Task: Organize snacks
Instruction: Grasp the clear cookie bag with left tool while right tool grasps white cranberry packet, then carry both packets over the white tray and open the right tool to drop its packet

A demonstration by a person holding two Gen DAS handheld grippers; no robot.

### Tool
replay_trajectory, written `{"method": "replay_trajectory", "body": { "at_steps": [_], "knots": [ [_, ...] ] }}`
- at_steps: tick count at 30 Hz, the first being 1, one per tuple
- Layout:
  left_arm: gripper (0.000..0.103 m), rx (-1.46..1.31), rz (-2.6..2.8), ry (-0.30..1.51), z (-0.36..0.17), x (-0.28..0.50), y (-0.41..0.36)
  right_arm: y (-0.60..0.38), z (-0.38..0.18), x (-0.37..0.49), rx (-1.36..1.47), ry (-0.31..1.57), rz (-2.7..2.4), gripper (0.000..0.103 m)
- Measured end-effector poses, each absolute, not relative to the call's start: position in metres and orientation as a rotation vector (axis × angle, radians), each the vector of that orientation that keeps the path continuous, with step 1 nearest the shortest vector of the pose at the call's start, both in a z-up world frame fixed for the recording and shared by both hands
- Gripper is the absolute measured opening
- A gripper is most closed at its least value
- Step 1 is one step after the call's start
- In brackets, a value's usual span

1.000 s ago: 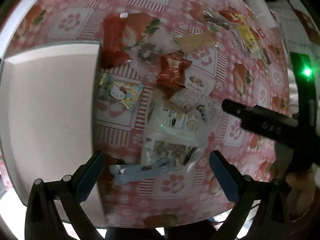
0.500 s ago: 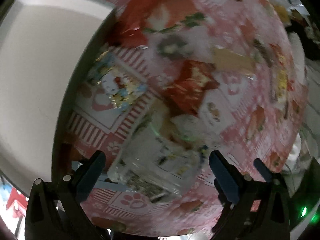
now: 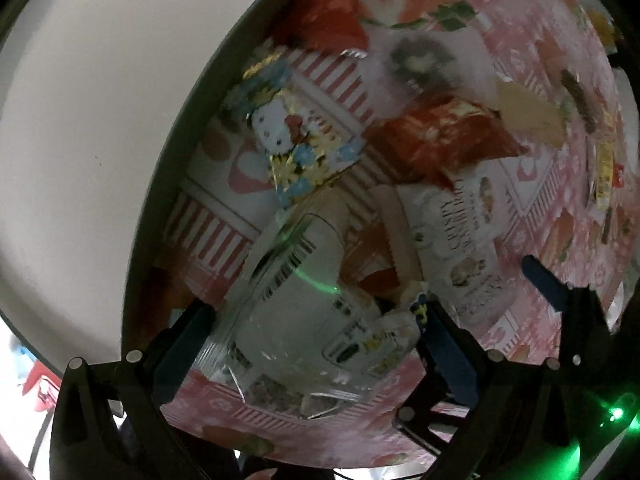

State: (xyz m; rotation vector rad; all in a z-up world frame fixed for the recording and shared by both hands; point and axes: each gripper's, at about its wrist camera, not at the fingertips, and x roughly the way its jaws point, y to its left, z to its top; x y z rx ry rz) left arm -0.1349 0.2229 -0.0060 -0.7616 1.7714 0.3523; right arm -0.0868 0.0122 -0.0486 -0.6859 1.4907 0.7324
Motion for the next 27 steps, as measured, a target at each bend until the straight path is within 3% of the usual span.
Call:
{"method": "replay_trajectory", "body": {
  "at_steps": [2, 4, 5, 6, 15, 21, 27],
  "knots": [
    [0.103, -0.735, 0.354, 1.796, -0.009, -0.136, 0.223, 0.009, -0.05, -0.095, -0.665, 1.486, 0.715, 0.086],
    [0.102, -0.685, 0.359, 1.809, -0.012, -0.136, 0.219, -0.009, -0.046, -0.087, -0.629, 1.479, 0.694, 0.064],
    [0.099, -0.671, 0.343, 1.807, -0.012, -0.134, 0.216, -0.003, -0.028, -0.082, -0.615, 1.487, 0.672, 0.048],
    [0.095, -0.657, 0.318, 1.805, -0.012, -0.133, 0.215, -0.006, -0.016, -0.081, -0.59, 1.495, 0.647, 0.041],
    [0.083, -0.467, 0.165, 1.75, 0.001, -0.133, 0.183, -0.124, -0.001, -0.052, -0.176, 1.648, 0.441, 0.041],
    [0.082, -0.172, 0.012, 1.666, 0.023, -0.139, 0.13, -0.208, -0.006, -0.038, 0.05, 1.707, 0.322, 0.041],
    [0.082, -0.109, -0.097, 1.608, 0.045, -0.155, 0.126, -0.255, -0.005, -0.007, 0.151, 1.736, 0.273, 0.041]
  ]
}}
